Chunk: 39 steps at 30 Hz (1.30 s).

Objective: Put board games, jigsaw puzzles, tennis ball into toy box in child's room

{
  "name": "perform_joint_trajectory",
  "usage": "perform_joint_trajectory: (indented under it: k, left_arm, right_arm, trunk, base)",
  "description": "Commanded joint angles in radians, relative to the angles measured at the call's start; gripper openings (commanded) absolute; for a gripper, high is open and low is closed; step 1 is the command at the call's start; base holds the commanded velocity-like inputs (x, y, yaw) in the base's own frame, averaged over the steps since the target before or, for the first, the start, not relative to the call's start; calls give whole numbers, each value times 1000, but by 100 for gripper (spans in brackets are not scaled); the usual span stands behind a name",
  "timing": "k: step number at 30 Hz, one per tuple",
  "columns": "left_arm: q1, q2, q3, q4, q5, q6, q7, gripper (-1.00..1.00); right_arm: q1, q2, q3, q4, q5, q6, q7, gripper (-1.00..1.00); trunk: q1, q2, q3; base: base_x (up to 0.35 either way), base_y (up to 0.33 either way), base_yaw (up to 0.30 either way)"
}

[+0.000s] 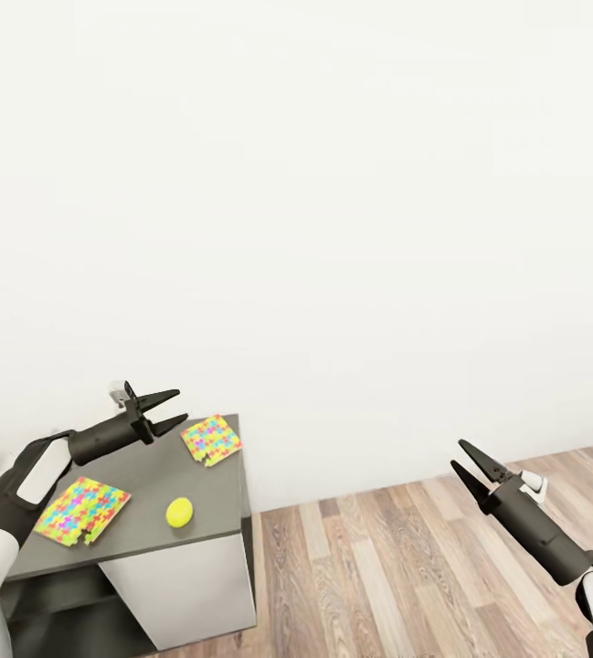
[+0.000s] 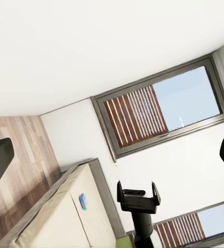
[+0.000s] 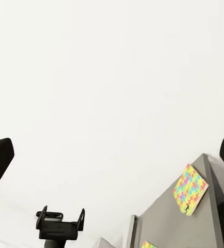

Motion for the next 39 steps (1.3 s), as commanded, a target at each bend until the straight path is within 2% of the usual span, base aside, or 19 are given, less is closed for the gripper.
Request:
perform_joint_trajectory:
  k: [1,39]
  left_arm:
    - [-1,1,-2,0,3,4,-2,100]
    - [-1,-1,-2,2,3,1,4,100]
  right_arm:
    - [-1,0,-1,0,0,5,2,100]
    - [-1,0,-2,0,1,4,0,100]
  trunk:
    - [1,-2,-2]
    - [1,-2,24]
  base:
    - [0,0,-268]
    - [0,0,-268]
